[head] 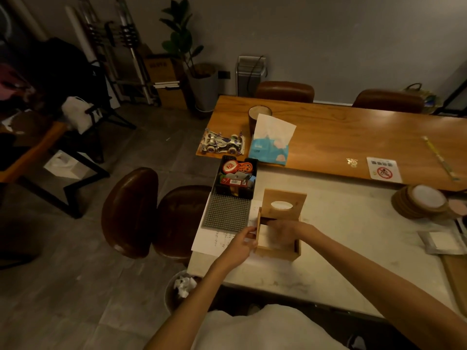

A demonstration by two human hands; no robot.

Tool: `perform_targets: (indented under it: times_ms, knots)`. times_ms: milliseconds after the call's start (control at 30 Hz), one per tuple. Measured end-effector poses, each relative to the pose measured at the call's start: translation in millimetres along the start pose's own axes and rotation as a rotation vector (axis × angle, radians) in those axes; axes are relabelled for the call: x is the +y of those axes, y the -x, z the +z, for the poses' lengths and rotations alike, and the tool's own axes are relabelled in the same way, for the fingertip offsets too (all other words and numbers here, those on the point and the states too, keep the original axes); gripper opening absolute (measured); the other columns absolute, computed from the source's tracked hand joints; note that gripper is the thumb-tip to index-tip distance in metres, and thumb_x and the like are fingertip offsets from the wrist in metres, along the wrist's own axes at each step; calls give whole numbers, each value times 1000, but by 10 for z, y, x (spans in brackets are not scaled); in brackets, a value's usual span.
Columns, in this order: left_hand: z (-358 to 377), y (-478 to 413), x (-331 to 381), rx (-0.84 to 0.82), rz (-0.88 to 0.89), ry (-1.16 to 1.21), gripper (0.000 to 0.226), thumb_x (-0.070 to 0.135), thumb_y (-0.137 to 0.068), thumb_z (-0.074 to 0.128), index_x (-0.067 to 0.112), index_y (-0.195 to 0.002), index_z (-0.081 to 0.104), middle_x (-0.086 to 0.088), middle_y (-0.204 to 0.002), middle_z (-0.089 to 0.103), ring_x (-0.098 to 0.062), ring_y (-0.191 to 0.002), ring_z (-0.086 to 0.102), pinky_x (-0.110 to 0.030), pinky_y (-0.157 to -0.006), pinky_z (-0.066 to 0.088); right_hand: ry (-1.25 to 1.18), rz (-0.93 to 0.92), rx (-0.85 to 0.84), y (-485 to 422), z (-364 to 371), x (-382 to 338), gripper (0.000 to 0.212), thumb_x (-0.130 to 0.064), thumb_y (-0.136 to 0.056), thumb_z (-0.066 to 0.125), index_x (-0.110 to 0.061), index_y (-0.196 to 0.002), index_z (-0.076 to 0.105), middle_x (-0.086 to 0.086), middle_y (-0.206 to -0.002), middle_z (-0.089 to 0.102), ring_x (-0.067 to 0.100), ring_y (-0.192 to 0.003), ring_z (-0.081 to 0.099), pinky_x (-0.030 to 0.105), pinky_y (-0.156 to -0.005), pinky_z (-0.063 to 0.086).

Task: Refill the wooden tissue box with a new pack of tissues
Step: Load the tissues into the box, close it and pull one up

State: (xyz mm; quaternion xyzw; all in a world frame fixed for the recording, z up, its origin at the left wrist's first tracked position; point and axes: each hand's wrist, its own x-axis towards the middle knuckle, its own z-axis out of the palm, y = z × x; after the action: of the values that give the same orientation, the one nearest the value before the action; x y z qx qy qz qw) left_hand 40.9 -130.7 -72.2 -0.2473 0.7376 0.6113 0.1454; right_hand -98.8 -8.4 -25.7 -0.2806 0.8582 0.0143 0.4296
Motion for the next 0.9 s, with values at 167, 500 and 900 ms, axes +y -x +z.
perform_targets:
  times_ms: [167, 500, 900]
  knots:
    - [-17, -25, 19, -12, 12, -13, 42, 9, -98, 49, 29, -131, 31, -4, -130, 48, -15, -105, 54, -19, -71, 45, 21, -67, 22, 15, 55, 23, 52, -17, -95, 55, -12, -144, 41, 11, -145, 45, 30, -131, 45, 38, -110, 38]
    - [43, -297, 581, -294, 10, -629, 66, 17, -95, 52, 18, -153, 21, -10, -158, 27, -27, -141, 34, -37, -110, 37, 8, -26, 572, 384, 218, 482, 39, -17, -96, 46, -33, -129, 59, 3, -119, 61, 25, -106, 59, 33, -82, 53]
    - [140, -519, 659, -271, -162, -932, 44, 11, -89, 61, 11, -131, 47, -12, -122, 57, -25, -96, 67, -37, -72, 60, -40, 211, 149, 245, 218, 332, 58, -29, -82, 63, -25, -138, 46, 6, -127, 59, 27, -112, 59, 35, -89, 51]
